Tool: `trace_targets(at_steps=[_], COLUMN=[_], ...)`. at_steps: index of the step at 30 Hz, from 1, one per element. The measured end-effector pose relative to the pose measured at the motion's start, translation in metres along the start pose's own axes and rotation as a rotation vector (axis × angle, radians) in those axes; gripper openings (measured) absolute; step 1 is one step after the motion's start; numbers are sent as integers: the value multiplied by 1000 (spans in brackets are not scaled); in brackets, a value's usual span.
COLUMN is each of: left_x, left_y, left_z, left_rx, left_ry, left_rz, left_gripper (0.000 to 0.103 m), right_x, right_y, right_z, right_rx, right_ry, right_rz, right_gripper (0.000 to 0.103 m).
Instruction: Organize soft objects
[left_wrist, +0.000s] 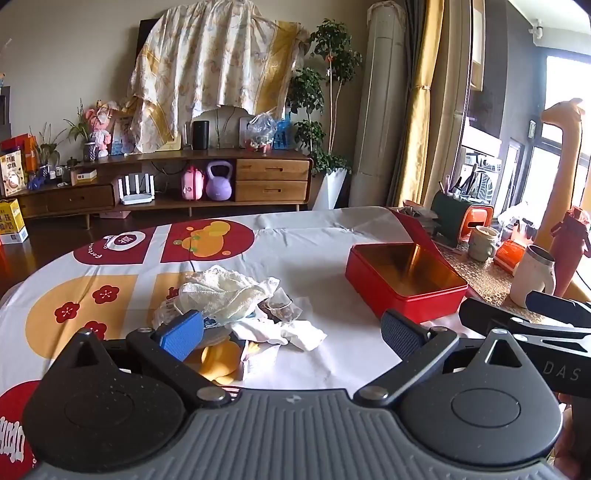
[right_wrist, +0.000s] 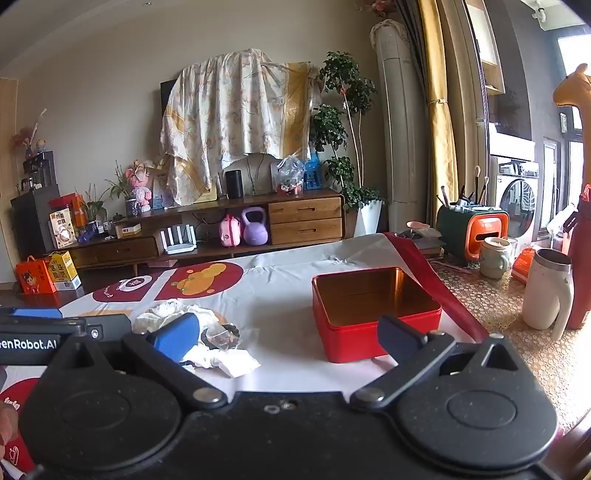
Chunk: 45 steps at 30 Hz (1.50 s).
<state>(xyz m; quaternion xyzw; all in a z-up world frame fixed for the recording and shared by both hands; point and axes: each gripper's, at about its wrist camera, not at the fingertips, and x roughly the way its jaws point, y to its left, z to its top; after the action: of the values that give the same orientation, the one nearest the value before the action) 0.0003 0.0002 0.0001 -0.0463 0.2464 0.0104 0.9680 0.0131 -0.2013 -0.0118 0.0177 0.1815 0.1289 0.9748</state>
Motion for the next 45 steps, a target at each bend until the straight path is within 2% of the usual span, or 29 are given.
trace_targets(at_steps=[7, 10, 15, 17, 45], left_x=[1, 12, 8, 4, -5], left_y=[-5, -3, -6, 1, 4], left_z=[-2, -13, -19, -3, -1], left_rx=[17, 27, 35, 17, -8], left_ry=[12, 16, -19, 1, -23], left_rz=[4, 8, 14, 4, 2], left_gripper=[103, 103, 103, 103, 103], right_x=[0, 0, 1, 0, 0], right_y=[2, 2, 2, 3, 3], right_z=[0, 0, 1, 0, 1], right_rx=[-7, -4, 1, -9, -8], right_ry=[2, 5, 4, 4, 5], right_rz=[0, 0, -2, -2, 1], right_gripper=[103, 103, 103, 103, 103])
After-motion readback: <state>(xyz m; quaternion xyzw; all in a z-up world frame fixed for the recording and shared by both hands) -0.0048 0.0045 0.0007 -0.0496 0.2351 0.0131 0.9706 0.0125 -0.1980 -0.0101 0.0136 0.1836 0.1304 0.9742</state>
